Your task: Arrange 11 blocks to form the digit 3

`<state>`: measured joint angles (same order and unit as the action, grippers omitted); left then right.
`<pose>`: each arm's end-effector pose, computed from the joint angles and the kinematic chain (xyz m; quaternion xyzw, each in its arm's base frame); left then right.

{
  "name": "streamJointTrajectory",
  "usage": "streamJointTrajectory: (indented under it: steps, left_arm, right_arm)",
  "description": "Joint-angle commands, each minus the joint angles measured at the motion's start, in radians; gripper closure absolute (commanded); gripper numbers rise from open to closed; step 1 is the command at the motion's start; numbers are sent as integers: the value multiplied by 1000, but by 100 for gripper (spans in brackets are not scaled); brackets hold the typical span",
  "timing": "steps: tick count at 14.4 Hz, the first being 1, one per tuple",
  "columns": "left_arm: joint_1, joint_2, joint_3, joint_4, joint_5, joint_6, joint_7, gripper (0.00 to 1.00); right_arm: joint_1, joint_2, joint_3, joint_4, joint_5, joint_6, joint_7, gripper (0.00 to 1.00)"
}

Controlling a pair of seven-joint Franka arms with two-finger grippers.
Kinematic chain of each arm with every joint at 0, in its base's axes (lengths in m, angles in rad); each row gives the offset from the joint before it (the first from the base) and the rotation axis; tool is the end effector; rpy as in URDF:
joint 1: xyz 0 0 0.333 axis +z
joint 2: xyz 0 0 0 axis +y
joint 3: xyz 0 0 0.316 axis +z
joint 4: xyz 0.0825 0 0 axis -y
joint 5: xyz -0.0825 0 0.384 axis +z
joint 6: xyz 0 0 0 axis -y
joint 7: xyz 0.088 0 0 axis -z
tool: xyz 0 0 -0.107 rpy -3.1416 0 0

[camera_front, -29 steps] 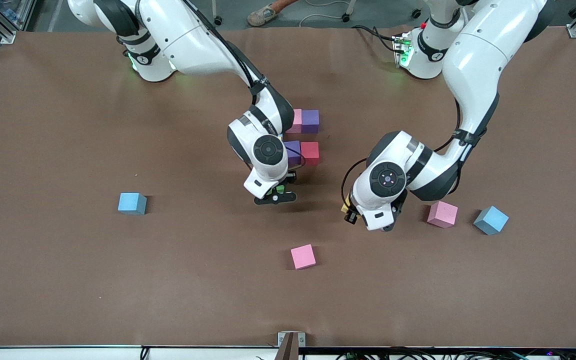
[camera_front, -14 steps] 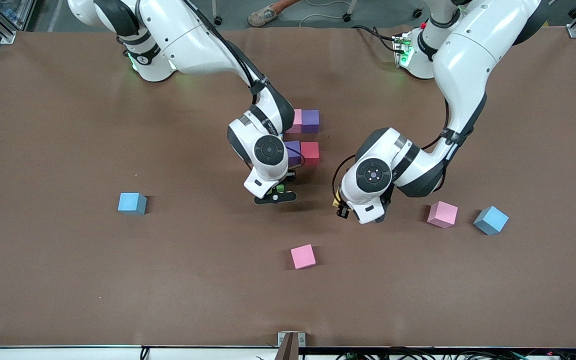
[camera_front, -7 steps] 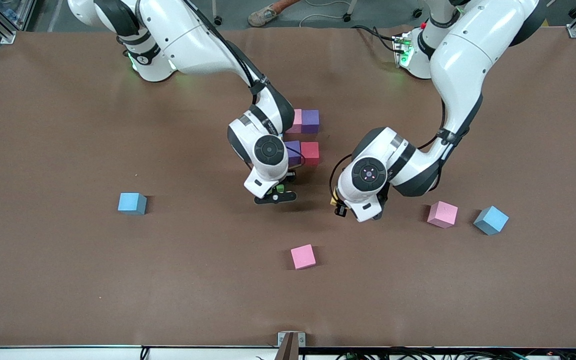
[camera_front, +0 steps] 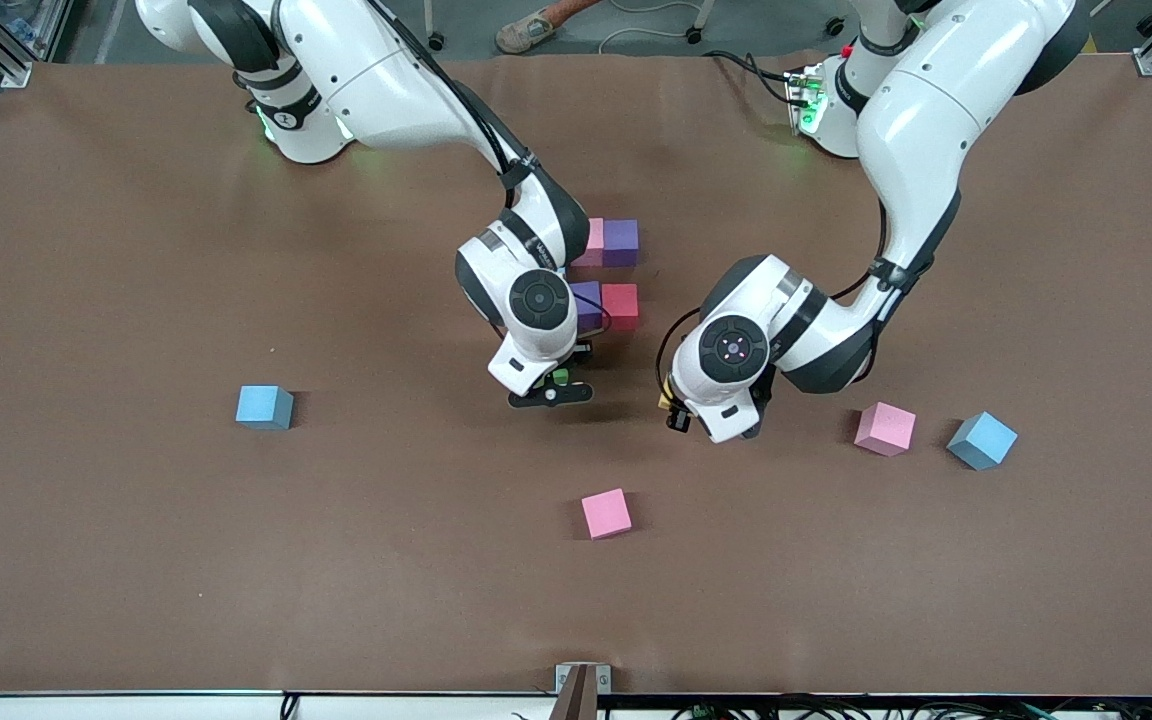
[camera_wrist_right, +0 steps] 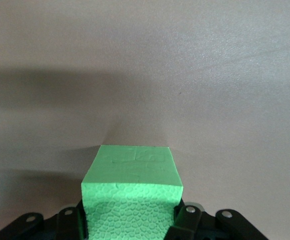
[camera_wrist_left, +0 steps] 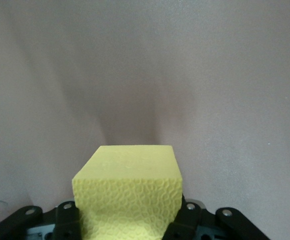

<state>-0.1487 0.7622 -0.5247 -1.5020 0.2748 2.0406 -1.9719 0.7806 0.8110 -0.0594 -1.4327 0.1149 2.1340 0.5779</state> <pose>0.5885 -0.3739 0.2500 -0.8053 -0.5868 0.0744 0.0406 0.5277 0.4805 0.2008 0.9972 0.0463 -0.0579 0.0128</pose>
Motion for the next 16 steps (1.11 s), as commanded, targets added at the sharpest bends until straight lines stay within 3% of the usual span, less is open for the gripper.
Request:
streamJointTrajectory:
  steps: [1, 4, 10, 11, 12, 14, 16]
  left_arm:
    - [-2, -4, 0, -7, -16, 7, -15, 79]
    - [-3, -4, 0, -10, -16, 4, -15, 79]
    - [-9, -4, 2, -18, -16, 0, -12, 79]
    - [-9, -4, 2, -18, -16, -2, -4, 79]
    - [-6, -6, 0, -18, -16, -5, 2, 79]
    - [-6, -6, 2, -18, -14, -7, 4, 79]
    - [-6, -4, 2, -18, -13, -7, 5, 78]
  right_arm:
    - [25, 14, -4, -25, -3, 23, 26, 96]
    - [25, 14, -5, -25, -3, 21, 23, 94]
    - [23, 14, -5, -25, -6, 18, 17, 83]
    - [23, 14, -5, -25, -6, 20, 17, 77]
    - [23, 16, -5, -25, -6, 20, 17, 65]
    - [23, 14, -7, -25, -29, 21, 14, 0]
    - [16, 14, -5, -23, -69, 21, 13, 0]
